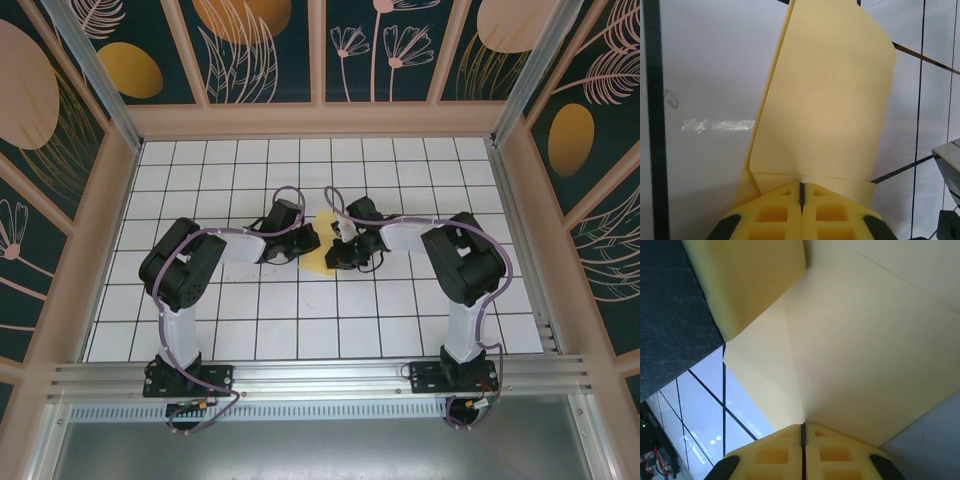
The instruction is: Fold a paper plane with a square sheet of paper (pick it up from the middle)
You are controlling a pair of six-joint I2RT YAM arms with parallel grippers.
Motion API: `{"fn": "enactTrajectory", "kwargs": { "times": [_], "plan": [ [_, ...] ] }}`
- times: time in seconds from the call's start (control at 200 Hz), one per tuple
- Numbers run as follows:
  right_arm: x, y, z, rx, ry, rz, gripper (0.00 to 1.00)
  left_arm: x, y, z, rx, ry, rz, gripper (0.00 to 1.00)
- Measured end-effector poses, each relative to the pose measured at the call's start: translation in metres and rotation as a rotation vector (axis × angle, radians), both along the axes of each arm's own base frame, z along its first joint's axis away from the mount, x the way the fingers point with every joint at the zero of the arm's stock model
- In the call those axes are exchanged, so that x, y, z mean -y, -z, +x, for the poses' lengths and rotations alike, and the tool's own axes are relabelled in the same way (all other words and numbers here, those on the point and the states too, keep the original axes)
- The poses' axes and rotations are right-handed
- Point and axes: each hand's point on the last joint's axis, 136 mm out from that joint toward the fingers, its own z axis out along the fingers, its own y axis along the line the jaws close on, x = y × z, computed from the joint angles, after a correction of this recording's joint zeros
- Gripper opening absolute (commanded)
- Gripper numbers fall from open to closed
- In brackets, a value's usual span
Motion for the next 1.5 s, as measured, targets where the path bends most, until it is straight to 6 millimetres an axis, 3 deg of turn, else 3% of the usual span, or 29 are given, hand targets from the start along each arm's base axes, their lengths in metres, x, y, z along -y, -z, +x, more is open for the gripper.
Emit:
{"fn": "enactTrajectory", "kwargs": {
  "times": [0.33, 0.445, 0.686, 0.811, 0.926, 1.086, 1.501],
  "plan": [
    [0.022, -0.002, -0.033, -0.031, 0.001, -0.035, 0.08, 0.000, 0.000, 0.000, 0.000, -0.007, -0.003, 0.03],
    [0.023, -0.013, -0.024, 0.008, 0.033, -0.032, 0.09, 0.000, 0.000, 0.000, 0.000, -0.007, -0.004, 0.03],
    [0.003, -0.045, 0.020, 0.110, 0.088, 0.035, 0.09, 0.000, -0.001, 0.001, 0.001, -0.007, -0.004, 0.04],
    [-0.003, -0.033, 0.028, 0.091, 0.093, 0.033, 0.08, 0.000, -0.001, 0.000, 0.000, -0.007, -0.004, 0.04],
    [-0.002, -0.013, 0.022, 0.044, 0.089, 0.001, 0.08, 0.000, -0.001, 0.000, 0.000, -0.006, -0.004, 0.04],
    [0.002, -0.001, 0.011, 0.013, 0.080, -0.017, 0.08, 0.000, -0.001, 0.000, -0.004, -0.004, -0.004, 0.04],
    [0.008, 0.000, -0.006, -0.002, 0.039, -0.011, 0.10, 0.000, -0.002, 0.001, -0.021, -0.008, 0.010, 0.03]
  ]
}}
